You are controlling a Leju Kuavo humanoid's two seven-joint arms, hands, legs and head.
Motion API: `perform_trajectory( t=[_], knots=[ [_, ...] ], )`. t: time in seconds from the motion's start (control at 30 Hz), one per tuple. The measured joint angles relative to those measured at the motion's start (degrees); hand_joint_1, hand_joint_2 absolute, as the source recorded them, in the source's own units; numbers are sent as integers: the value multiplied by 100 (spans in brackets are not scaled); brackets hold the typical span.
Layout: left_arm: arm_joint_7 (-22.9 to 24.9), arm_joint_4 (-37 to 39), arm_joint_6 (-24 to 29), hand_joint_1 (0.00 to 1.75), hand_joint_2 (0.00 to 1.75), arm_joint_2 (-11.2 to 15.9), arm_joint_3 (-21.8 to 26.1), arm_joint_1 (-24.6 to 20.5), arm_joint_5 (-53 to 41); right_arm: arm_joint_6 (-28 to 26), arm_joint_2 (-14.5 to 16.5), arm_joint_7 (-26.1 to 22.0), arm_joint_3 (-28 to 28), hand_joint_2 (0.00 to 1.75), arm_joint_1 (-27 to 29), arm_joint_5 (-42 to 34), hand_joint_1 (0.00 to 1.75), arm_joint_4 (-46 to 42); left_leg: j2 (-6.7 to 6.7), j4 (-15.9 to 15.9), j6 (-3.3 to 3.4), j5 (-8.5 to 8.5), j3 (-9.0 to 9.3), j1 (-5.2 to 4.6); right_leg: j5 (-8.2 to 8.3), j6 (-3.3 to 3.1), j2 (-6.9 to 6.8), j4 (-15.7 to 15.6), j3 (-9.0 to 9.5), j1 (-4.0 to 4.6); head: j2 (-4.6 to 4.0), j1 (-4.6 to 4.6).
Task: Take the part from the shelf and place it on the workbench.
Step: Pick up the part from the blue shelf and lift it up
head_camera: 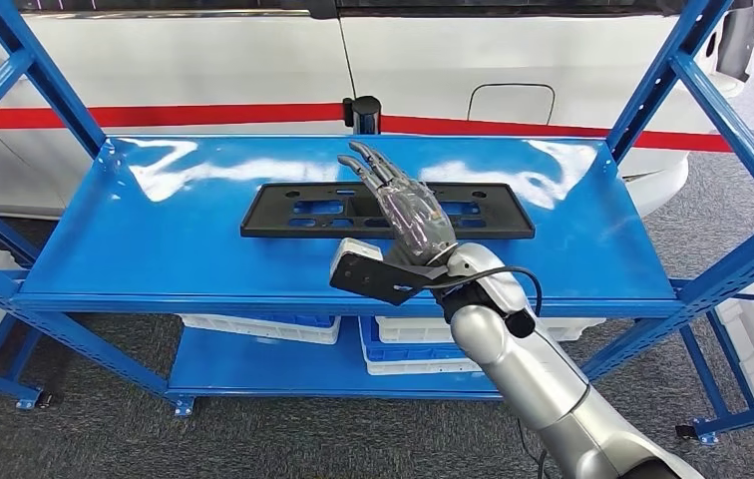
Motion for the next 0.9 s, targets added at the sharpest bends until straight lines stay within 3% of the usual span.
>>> perform_trajectory(
  t=[0.17, 0.33, 0.5, 0.67, 0.9],
  knots=[
    [-220, 0, 127, 0, 0, -36, -15, -21, -153, -65, -133, 226, 304, 175, 224, 692, 0, -3, -1, 0, 0, 0, 0, 0, 0, 0, -1, 0, -1, -2, 0, 0],
    [-440, -2, 167, 0, 0, -124, -27, -149, -301, -760, -143, 399, 525, 175, 238, 2056, 0, 499, -1, 0, 0, 0, 0, -2, 1, 1, -1, 0, 4, -1, 0, -1],
    [-550, -2, 169, 0, 0, -192, -40, -220, -384, -1122, -42, 650, 557, 175, 91, 2893, 0, 1055, 0, 1, 1, 1, 2, -2, 2, 2, -1, 0, 4, -1, 0, 0],
    [-606, -2, 144, 0, 0, -244, -70, -287, -567, -1440, 153, 1107, 556, 175, -107, 4528, 0, 1736, 0, 1, 1, 1, 2, -2, 2, 2, 0, 0, 5, -1, 0, -1],
    [-599, -2, 128, 0, 0, -338, -121, -317, -680, -1626, 467, 1361, 529, 175, -299, 5343, 0, 2509, 0, 1, 0, 1, 2, -1, 1, 2, 0, 0, 4, 0, 0, 0]
  ],
)
